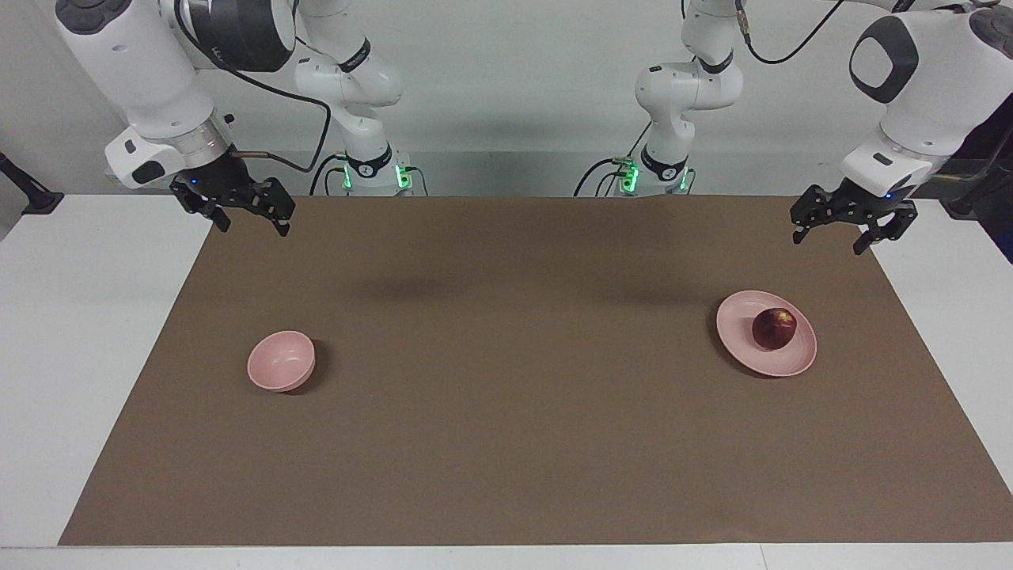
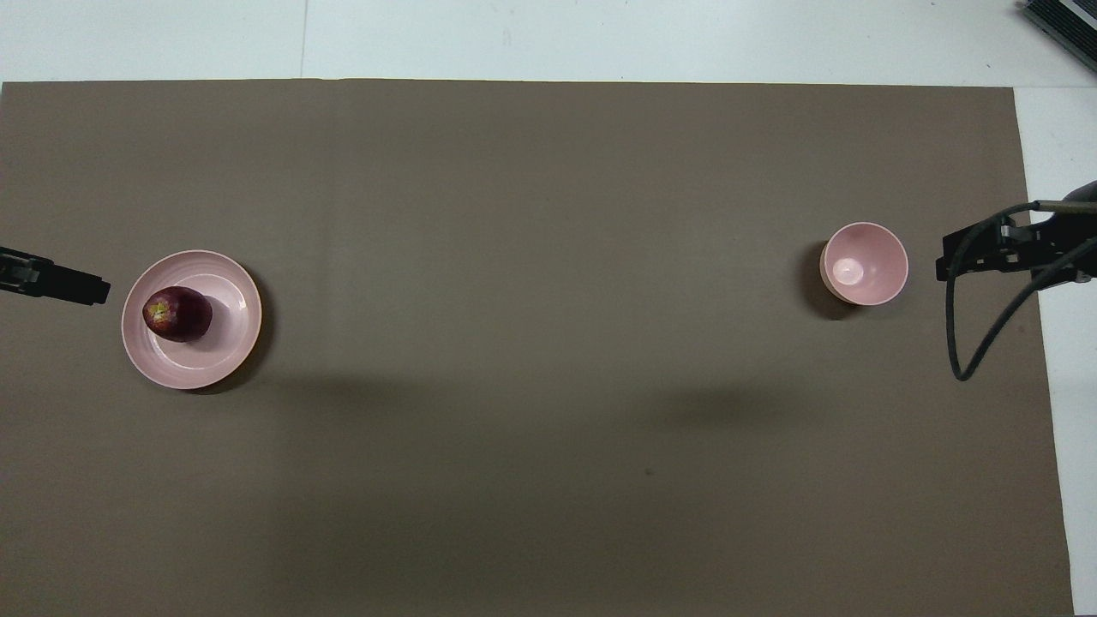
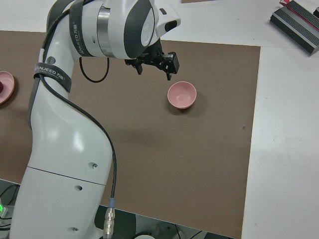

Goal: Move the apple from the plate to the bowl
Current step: 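Reach the left gripper down onto the red apple on the plate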

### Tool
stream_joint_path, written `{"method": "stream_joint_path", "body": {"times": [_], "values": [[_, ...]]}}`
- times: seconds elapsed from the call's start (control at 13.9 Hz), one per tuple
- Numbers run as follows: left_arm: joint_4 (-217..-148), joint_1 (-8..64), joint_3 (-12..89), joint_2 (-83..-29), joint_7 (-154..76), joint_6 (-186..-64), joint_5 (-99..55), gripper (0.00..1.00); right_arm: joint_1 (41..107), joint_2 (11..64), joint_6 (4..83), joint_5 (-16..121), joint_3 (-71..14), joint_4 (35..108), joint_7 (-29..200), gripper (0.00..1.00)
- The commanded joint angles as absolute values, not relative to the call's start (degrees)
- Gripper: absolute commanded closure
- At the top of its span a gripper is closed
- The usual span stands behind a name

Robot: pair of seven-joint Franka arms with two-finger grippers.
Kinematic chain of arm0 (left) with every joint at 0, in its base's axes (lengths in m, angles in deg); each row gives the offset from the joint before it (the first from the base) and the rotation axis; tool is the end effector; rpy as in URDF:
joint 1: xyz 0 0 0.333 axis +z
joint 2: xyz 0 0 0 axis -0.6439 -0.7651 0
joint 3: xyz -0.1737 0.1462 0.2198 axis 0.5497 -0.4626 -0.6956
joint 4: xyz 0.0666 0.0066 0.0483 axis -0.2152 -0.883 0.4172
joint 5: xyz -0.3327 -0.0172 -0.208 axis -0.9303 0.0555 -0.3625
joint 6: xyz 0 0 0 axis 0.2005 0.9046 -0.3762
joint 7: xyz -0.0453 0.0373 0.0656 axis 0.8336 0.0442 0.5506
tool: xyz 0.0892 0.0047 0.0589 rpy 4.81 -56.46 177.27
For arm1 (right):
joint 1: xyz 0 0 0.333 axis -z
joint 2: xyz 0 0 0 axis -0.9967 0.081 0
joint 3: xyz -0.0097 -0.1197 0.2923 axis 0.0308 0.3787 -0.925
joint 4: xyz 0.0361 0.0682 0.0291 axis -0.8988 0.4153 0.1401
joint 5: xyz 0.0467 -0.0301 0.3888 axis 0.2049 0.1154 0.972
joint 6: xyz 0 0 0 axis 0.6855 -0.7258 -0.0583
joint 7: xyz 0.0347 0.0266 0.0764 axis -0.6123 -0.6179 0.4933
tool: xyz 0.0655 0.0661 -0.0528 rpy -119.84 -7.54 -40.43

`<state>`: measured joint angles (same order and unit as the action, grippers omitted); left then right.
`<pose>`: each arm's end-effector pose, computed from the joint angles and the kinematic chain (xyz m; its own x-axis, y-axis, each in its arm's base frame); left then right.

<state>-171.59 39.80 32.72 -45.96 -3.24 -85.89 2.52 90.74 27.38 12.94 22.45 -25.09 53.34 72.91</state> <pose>0.5641 0.0241 0.5709 0.9518 -0.3061 0.0202 -0.3062 -0.9520 -0.0026 0.5747 -0.0207 0.6087 0.9914 -0.1129 -0.0660 -0.1134 -0.9935 -0.0039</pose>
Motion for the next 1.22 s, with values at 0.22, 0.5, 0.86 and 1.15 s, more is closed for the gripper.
{"method": "stream_joint_path", "body": {"times": [0.22, 0.5, 0.86, 1.15], "values": [[-186.3, 40.4, 32.9, -44.1, -0.3, -99.6, 0.9, 0.0, 91.2, 27.3, 13.2, 22.6, -25.3, 53.3, 72.8, 0.0], [-190.2, 40.7, 32.9, -44.8, 0.0, -105.8, -0.6, 0.0, 90.8, 27.3, 13.1, 22.6, -25.4, 53.3, 73.0, 0.0], [-194.9, 41.3, 32.9, -47.8, -0.1, -117.3, -0.6, 0.0, 89.9, 25.7, 14.0, 22.8, -25.9, 56.5, 74.9, 0.0], [-195.0, 42.5, 32.9, -52.4, -0.3, -124.4, -0.6, 0.0, 89.9, 25.8, 13.7, 26.1, -25.9, 57.3, 70.1, 0.0]]}}
